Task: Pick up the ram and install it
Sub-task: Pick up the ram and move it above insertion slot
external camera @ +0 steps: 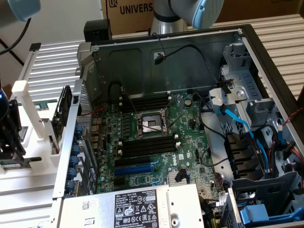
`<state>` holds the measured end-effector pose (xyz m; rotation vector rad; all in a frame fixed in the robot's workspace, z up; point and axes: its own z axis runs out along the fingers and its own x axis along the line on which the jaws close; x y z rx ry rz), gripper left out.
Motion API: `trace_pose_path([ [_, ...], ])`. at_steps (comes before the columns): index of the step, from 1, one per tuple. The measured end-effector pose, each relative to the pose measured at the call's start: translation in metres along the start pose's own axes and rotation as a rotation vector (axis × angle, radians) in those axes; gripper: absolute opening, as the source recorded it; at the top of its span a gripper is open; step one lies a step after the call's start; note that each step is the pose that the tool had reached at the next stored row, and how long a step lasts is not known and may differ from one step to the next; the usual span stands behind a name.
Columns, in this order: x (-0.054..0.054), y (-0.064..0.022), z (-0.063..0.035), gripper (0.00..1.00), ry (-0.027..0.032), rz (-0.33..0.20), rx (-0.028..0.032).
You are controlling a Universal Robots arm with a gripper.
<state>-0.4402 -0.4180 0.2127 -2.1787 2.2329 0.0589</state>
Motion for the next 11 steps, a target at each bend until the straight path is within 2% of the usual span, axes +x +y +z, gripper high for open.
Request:
trace_pose_path([
  [2,0.0001,0.0,0.0029,0.23,0.0002,0.0,-0.0041],
  [11,-0.0006,-0.0002,0.0093,0.23,0.0004,0.0,-0.0113],
])
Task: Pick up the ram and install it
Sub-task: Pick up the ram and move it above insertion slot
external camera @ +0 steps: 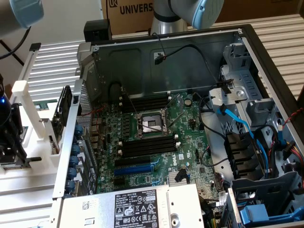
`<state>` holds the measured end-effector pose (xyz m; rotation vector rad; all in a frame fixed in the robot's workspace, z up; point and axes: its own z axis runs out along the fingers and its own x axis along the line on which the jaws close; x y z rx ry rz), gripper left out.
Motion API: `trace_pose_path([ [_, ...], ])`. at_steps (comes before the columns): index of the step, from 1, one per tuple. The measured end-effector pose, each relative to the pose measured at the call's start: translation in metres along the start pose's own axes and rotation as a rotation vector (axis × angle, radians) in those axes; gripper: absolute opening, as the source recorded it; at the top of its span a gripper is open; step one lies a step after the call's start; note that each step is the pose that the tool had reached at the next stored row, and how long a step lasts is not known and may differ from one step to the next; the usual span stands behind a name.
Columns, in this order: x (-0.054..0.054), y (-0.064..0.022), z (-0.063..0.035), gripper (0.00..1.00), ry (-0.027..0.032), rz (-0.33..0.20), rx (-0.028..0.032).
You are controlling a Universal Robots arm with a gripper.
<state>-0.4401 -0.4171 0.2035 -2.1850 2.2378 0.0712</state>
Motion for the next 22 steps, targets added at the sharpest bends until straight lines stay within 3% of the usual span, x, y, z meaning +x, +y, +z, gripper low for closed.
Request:
trace_pose_path([
  [3,-0.001,-0.0004,0.0021,0.23,0.0,0.0,-0.0043],
  [5,-0.001,-0.0004,0.0034,0.23,0.0006,0.0,-0.0109],
  [12,-0.001,-0.0005,0.0035,0.23,0.0006,0.0,-0.011],
  [14,-0.001,-0.0005,0.0035,0.14,0.0006,0.0,-0.0111],
  [17,-0.001,-0.0005,0.0035,0.12,0.0006,0.0,-0.011],
  [21,-0.002,0.0,-0.0131,0.12,0.0006,0.0,-0.0108],
  [22,-0.002,0.0002,-0.0221,0.12,0.0006,0.0,-0.0107],
])
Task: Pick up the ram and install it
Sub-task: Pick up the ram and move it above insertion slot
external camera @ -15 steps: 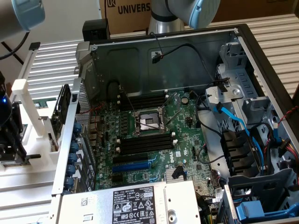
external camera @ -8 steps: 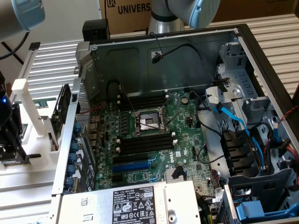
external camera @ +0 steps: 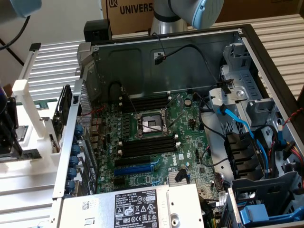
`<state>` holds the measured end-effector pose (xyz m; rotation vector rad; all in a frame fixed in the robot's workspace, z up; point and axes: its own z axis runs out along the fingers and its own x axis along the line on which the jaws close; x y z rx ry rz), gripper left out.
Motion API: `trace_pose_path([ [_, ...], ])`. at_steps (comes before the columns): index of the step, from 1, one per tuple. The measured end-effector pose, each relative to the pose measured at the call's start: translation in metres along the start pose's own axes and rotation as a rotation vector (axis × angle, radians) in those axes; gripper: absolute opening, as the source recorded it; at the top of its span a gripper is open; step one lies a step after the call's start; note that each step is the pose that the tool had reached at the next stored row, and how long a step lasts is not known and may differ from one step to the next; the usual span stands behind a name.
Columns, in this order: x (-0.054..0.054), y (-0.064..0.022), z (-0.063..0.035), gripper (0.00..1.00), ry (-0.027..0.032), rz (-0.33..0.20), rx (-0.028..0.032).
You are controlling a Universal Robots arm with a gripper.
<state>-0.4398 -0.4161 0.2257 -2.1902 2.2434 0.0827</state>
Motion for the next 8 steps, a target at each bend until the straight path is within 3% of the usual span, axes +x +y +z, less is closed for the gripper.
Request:
trace_pose_path([
  [8,-0.002,0.0014,-0.0425,0.12,0.0021,0.003,0.0001],
])
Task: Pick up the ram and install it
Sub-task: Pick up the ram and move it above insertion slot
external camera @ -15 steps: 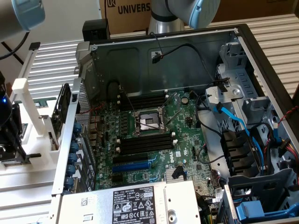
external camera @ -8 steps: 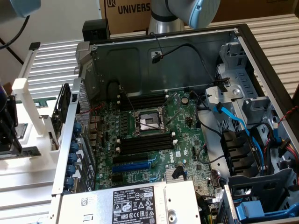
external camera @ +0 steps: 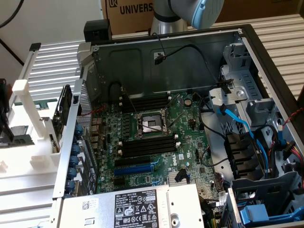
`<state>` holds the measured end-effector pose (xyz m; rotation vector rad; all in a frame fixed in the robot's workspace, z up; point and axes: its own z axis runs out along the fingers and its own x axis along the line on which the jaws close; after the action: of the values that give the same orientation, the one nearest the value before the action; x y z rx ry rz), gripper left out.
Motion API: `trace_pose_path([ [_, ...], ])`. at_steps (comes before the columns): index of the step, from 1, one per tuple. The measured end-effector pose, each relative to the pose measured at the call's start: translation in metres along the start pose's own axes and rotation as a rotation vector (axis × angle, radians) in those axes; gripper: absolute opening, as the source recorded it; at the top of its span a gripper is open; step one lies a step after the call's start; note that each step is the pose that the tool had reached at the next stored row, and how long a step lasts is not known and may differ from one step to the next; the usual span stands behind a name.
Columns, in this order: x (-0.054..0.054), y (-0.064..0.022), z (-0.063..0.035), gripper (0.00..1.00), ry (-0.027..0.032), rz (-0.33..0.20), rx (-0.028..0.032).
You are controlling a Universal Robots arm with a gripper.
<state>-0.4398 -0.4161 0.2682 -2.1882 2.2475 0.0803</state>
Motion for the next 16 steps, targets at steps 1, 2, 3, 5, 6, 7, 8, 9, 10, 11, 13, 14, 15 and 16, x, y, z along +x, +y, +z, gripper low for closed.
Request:
trace_pose_path([
  [1,0.0,0.0002,-0.0048,0.12,0.0004,0.0,0.0],
  [2,0.0,0.0003,-0.0093,0.12,0.001,0.001,0.0],
  [3,-0.001,0.0004,-0.0137,0.12,0.0017,0.001,0.0],
  [5,-0.001,-0.0004,-0.0228,0.12,0.0035,0.001,0.0002],
  [6,-0.001,-0.0016,-0.0274,0.12,0.0047,0.001,0.0001],
  [7,-0.001,-0.003,-0.032,0.12,0.0058,0.001,0.0],
  [8,-0.002,-0.0079,-0.0459,0.12,0.0086,0.002,0.0002],
  [9,-0.002,-0.0099,-0.0507,0.12,0.0092,0.002,0.0003],
  [10,-0.002,-0.0118,-0.0553,0.12,0.0098,0.002,0.0004],
  [11,-0.003,-0.0138,-0.0599,0.12,0.0104,0.002,0.0002],
  [13,-0.003,-0.021,-0.0738,0.12,0.0108,0.002,0.0002],
  [14,-0.004,-0.0238,-0.0783,0.12,0.0107,0.002,0.0004],
  [15,-0.004,-0.0269,-0.0831,0.12,0.0107,0.002,0.0005],
  [16,-0.004,-0.0329,-0.0924,0.12,0.0108,0.002,0.0003],
])
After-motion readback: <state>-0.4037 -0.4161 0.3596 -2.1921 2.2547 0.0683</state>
